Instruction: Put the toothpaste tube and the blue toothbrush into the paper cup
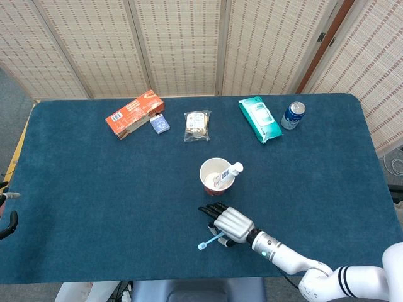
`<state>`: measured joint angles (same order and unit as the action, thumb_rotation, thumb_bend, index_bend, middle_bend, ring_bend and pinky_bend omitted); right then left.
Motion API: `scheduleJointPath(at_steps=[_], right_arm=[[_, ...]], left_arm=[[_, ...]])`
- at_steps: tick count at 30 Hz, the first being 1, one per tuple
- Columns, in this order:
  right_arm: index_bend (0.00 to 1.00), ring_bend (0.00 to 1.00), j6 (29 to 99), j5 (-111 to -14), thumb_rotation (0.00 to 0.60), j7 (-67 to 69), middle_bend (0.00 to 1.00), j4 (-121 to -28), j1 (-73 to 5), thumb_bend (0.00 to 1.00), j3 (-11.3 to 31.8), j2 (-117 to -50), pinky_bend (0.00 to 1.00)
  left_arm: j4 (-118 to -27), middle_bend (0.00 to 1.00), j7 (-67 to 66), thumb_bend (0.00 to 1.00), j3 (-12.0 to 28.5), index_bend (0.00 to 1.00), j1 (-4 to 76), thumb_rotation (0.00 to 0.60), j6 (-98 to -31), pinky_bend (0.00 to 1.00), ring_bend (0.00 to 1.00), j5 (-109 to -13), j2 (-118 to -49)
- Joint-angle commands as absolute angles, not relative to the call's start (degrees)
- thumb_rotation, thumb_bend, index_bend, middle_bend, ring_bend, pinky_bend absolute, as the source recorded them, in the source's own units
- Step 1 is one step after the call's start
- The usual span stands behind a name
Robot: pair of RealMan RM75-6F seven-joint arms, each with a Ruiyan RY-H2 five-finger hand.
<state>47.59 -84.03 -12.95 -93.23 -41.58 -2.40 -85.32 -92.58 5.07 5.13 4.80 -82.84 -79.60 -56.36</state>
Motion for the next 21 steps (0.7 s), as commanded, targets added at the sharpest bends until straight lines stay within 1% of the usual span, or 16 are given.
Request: scheduleJointPath(at_steps=[1,21], right_arm=[[0.60,0.00,48.17,-84.64,0.600,-11.84,0.03,-94.00,-41.40,0.30,-2.31,-84.61,0.12],[0.60,0.00,50.31,-87.99,0.600,-1.02,0.03,-98.00,-41.30,0.31,-1.26,-80.92,0.12]], left_arm=[[-92.60,0.16,5.03,0.52,5.14,0.32,4.80,0.600,-82.85,0.16,0.08,-79.59,-56.37],[-92.72,0.16,4.81,0.52,5.12,0.32,4.76,0.600,-82.94,0.16,0.08,-79.61,-56.39]])
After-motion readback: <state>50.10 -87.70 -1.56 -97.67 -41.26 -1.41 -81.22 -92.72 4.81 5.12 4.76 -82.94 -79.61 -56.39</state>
